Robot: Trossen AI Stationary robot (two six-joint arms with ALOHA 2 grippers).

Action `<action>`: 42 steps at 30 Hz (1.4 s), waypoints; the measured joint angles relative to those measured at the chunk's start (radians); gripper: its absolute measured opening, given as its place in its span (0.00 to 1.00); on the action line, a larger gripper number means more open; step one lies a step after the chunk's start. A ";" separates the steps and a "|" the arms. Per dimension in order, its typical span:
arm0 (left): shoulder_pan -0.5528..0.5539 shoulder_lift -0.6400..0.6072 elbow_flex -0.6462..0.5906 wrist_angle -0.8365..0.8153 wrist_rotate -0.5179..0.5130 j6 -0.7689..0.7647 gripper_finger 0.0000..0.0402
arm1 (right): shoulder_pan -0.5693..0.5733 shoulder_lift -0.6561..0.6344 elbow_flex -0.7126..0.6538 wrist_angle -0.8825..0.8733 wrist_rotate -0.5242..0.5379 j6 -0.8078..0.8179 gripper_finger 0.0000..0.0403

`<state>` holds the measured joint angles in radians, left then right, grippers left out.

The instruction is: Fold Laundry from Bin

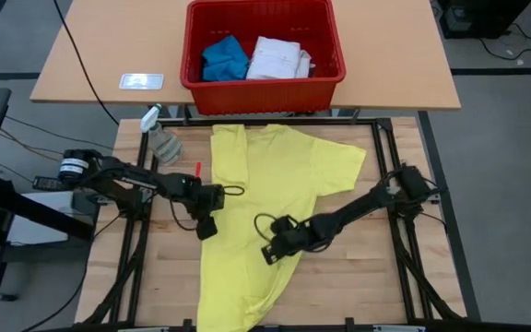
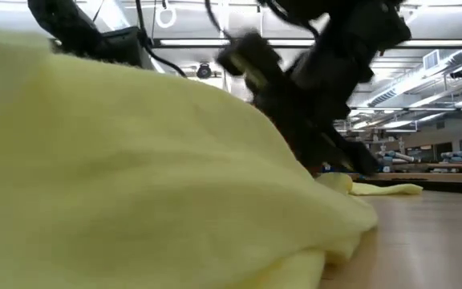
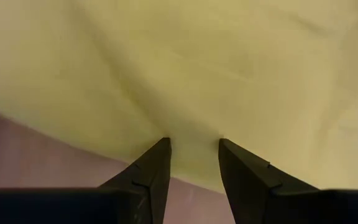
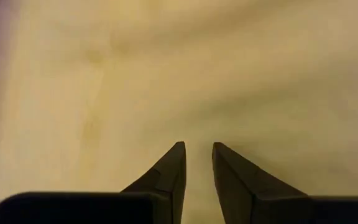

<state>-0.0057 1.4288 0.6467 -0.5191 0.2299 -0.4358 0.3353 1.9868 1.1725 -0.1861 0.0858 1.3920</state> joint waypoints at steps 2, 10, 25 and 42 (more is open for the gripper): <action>-0.022 0.018 0.002 0.006 -0.001 -0.056 0.35 | 0.010 0.017 0.006 -0.032 -0.042 0.003 0.22; -0.153 0.036 0.001 0.138 -0.003 -0.371 0.35 | 0.062 -0.084 -0.002 -0.373 -0.109 -0.103 0.22; -0.384 0.217 0.039 0.621 -0.213 -0.945 0.35 | 0.062 -0.317 -0.003 -0.770 -0.029 -0.417 0.22; -0.362 0.255 0.080 0.565 -0.237 -0.903 0.35 | 0.235 -0.201 -0.075 -0.410 -0.099 -0.270 0.21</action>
<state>-0.3679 1.6840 0.7265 0.0454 -0.0071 -1.3383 0.5700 1.7854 1.0974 -0.5965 -0.0130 1.1224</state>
